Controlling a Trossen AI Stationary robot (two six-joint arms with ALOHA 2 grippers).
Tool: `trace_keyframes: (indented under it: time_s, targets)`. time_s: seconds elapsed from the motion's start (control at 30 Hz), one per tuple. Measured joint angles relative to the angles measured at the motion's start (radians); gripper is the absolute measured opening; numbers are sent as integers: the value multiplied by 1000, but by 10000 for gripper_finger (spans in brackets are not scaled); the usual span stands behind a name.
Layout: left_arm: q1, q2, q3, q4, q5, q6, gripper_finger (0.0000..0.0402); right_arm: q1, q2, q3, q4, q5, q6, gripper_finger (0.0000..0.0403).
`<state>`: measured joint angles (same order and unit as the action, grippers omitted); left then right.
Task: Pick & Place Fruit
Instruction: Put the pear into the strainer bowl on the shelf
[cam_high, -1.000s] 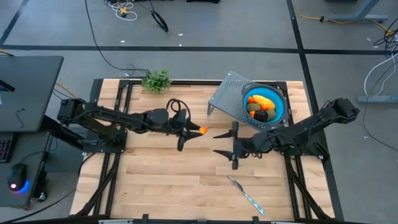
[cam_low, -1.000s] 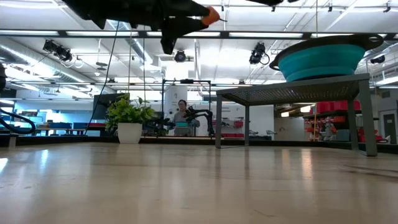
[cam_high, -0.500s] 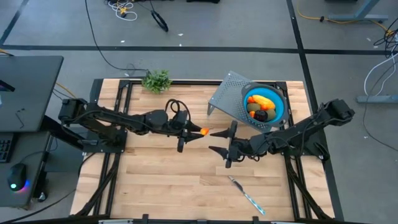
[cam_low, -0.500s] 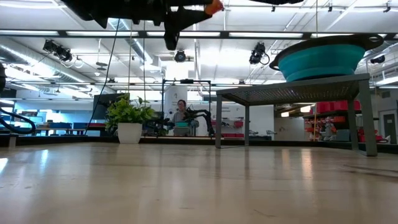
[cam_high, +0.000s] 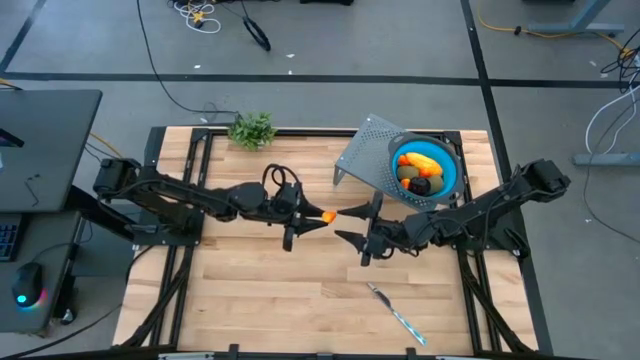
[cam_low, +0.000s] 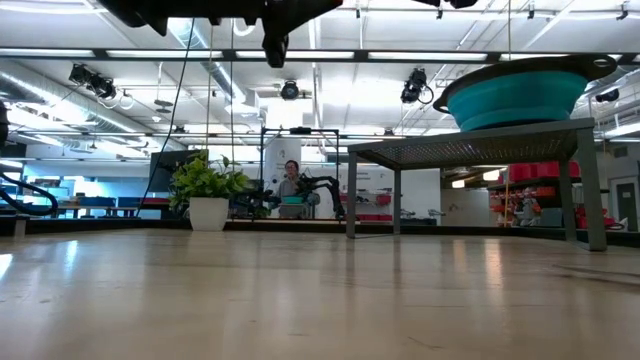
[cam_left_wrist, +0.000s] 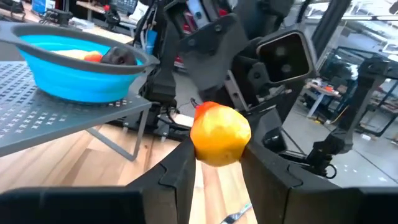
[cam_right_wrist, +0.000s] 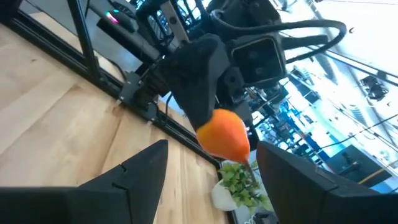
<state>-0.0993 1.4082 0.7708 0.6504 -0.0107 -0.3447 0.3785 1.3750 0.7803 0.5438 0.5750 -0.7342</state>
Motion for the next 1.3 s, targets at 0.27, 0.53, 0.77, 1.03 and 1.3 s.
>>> trace_keyframes:
  time_s: [0.27,0.53,0.77,1.03,1.3]
  targets:
    - [-23,0,0,-4,-55,0,128,-21,0,0,37,-64,-8,290]
    - [-52,0,0,-5,-85,0,128,-64,83,0,159,-131,-82,300]
    - [-65,0,0,-10,-106,4,128,-64,106,0,241,-136,-145,300]
    - [-78,0,0,-17,-110,-9,128,-84,107,0,224,-231,-132,287]
    - [-81,0,0,-17,-104,-11,128,-87,107,0,221,-266,-116,274]
